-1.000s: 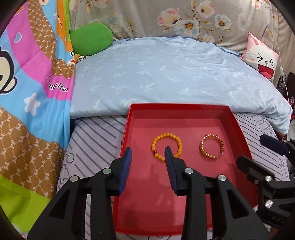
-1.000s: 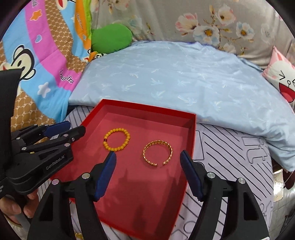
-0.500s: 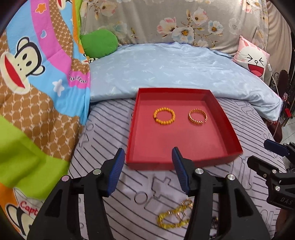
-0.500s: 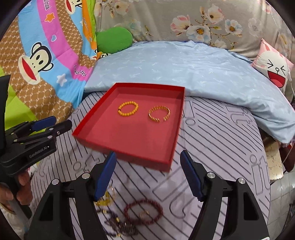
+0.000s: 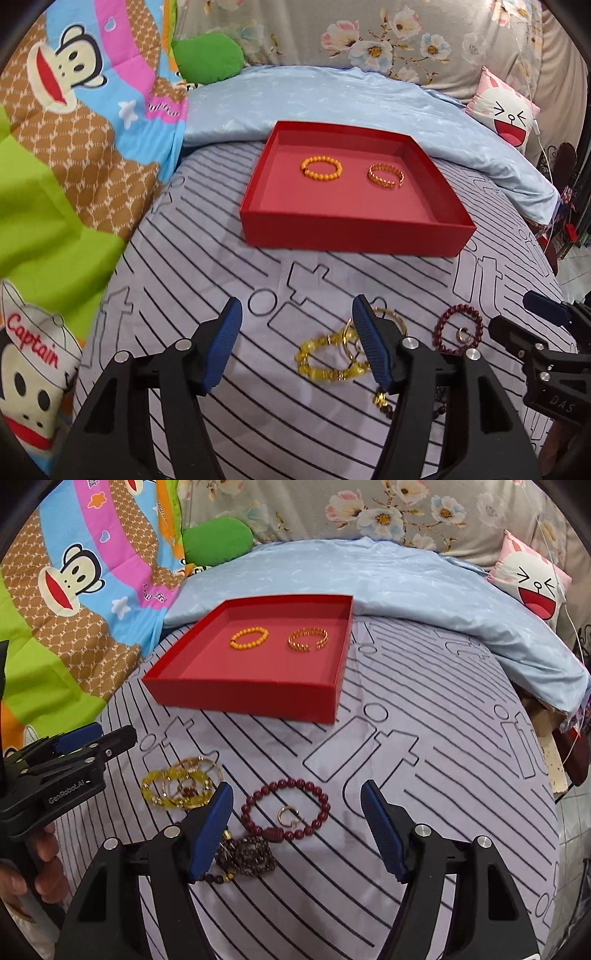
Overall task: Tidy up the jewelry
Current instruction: 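Withdraw both tools from the tray back to the remaining bracelets, then grasp the dark red bead bracelet with the right tool while the left tool grasps the thin gold bangle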
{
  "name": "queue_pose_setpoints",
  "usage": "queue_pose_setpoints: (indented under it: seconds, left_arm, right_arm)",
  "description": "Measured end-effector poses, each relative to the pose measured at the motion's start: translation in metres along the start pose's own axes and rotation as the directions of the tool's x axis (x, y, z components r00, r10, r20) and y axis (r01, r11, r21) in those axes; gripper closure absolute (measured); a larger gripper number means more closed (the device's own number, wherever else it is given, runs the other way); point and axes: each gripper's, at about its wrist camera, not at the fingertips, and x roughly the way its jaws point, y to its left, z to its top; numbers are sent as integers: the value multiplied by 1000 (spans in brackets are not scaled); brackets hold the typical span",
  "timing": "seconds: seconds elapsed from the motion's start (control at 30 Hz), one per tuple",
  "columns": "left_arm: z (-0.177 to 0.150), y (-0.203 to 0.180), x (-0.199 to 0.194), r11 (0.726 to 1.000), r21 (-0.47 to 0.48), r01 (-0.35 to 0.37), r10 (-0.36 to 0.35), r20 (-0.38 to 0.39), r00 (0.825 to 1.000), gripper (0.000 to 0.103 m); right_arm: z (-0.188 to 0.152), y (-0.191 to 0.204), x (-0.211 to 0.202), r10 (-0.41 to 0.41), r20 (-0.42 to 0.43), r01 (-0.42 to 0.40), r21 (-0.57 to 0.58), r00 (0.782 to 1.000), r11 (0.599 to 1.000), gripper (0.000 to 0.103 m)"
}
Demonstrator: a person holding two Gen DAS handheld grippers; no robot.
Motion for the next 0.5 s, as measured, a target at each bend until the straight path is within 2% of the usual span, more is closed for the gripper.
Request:
queue_pose_setpoints:
  seconds: [0.2,0.37,0.4,0.5]
  left_arm:
    - [-12,9,6,999,-36,2,-2,-15,1000,44]
    - [-17,12,7,999,-40,0,-1,-19,1000,44]
    - [-18,12,8,999,-42,-1,0,-19,1000,44]
    - [-19,12,7,999,-48,6,-6,-15,1000,44]
  right_arm:
    - [-10,3,18,-7,-24,7,1,1000,1000,33]
    - [-9,-12,23,-9,-21,11,64,1000,998,34]
    - [-9,-15,24,-14,-25,16,76,1000,997,35]
    - [-8,-24,29,-12,-41,16,103,999,995,49]
